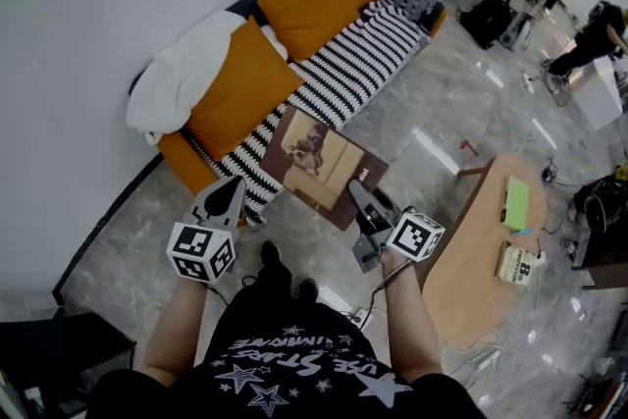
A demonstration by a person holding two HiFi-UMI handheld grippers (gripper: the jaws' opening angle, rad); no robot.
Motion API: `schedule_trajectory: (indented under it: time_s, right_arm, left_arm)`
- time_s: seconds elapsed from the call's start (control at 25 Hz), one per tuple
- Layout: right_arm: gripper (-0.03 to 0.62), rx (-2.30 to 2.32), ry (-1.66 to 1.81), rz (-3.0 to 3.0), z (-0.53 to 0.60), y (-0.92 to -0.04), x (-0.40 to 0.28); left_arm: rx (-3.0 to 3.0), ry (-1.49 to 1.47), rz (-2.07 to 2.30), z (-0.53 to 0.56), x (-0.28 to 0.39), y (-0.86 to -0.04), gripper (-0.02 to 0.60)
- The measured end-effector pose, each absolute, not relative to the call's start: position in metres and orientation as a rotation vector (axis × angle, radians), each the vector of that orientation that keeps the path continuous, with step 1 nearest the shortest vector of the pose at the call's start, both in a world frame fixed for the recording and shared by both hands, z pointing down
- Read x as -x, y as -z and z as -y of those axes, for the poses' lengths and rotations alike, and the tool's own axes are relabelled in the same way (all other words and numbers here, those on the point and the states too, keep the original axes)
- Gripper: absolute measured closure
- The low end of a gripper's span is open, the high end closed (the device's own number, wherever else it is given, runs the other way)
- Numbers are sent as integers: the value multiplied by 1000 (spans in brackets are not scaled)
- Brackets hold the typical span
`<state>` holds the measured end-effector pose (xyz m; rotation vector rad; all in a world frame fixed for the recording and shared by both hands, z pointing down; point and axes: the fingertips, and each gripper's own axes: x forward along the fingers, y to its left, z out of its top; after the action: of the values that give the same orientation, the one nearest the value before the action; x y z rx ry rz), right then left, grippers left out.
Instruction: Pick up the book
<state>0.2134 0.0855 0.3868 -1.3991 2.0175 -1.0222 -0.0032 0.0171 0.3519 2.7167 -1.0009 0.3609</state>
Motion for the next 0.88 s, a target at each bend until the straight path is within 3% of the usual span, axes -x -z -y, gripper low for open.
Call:
schedule_trajectory:
  time_s: [0.44, 0.88]
  right_arm:
    - [442, 1408, 1102, -1974, -85, -399, -218]
    - [442, 1464, 1029, -1986, -159, -389, -155]
  left_arm:
    - [-2719, -385, 949, -14, -11, -346, 575]
    - [-2795, -310, 865, -77, 26, -332, 575]
